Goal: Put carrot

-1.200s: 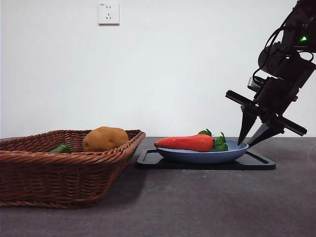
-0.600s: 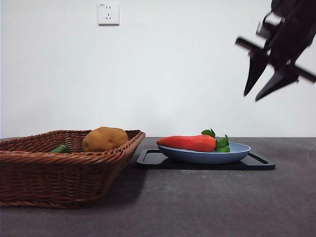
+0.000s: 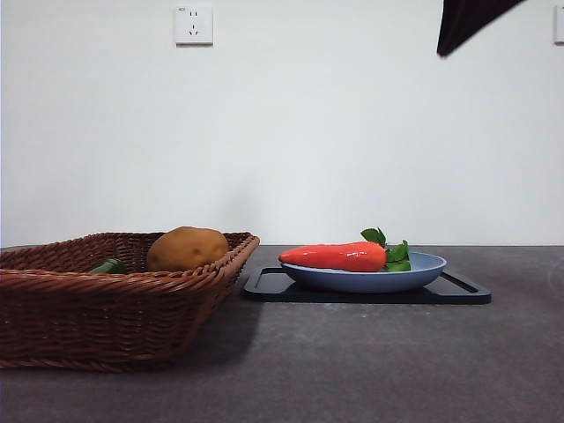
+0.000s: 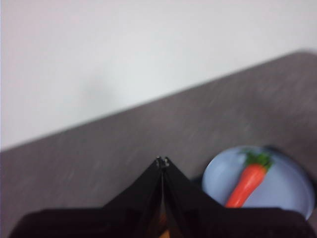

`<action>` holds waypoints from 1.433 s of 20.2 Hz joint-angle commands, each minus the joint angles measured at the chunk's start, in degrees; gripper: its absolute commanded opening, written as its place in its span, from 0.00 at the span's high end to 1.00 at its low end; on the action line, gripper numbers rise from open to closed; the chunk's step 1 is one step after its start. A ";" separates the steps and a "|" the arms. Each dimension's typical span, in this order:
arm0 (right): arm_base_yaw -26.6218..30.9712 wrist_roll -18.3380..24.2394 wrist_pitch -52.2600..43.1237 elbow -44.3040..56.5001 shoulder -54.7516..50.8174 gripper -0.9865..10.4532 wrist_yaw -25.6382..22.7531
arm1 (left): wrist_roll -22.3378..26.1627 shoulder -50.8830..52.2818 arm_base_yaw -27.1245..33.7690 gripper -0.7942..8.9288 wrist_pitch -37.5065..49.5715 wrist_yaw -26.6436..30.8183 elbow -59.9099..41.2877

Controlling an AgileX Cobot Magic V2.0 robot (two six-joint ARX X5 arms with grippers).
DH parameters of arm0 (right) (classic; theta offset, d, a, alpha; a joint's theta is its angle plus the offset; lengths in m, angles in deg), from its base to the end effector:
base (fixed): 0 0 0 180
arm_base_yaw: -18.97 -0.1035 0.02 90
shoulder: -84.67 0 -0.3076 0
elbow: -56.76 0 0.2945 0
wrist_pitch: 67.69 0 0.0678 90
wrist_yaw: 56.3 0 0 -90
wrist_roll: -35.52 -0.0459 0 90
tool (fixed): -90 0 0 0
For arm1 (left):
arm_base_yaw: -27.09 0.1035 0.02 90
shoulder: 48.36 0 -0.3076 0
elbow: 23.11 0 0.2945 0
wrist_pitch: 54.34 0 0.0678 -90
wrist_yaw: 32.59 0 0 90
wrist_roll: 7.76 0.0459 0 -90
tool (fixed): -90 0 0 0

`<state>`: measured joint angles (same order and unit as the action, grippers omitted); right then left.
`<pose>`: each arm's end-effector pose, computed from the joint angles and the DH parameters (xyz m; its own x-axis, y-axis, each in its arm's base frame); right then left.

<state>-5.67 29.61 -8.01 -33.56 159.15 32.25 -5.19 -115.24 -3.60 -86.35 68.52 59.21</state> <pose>0.2759 0.1253 0.4015 0.6659 0.2776 -0.6924 -0.3332 0.9411 0.0568 0.2550 -0.1410 0.4326 0.9071 -0.3143 -0.2798 0.3527 0.9306 0.0979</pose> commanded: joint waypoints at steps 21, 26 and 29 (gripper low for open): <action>-8.02 3.37 -32.44 43.52 -43.78 0.91 -12.55 | -4.24 39.65 7.54 0.91 1.84 -6.80 -34.56; -8.07 3.37 -32.46 43.52 -43.74 0.91 -12.41 | -4.26 39.15 7.54 0.91 1.99 -6.91 -34.56; -8.04 3.37 -32.48 43.50 -43.76 0.91 -12.63 | -4.26 38.88 7.54 0.91 2.21 -6.88 -34.56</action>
<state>-13.32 32.58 -39.71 10.35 115.34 19.98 -8.91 -76.37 4.11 -84.84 61.68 24.13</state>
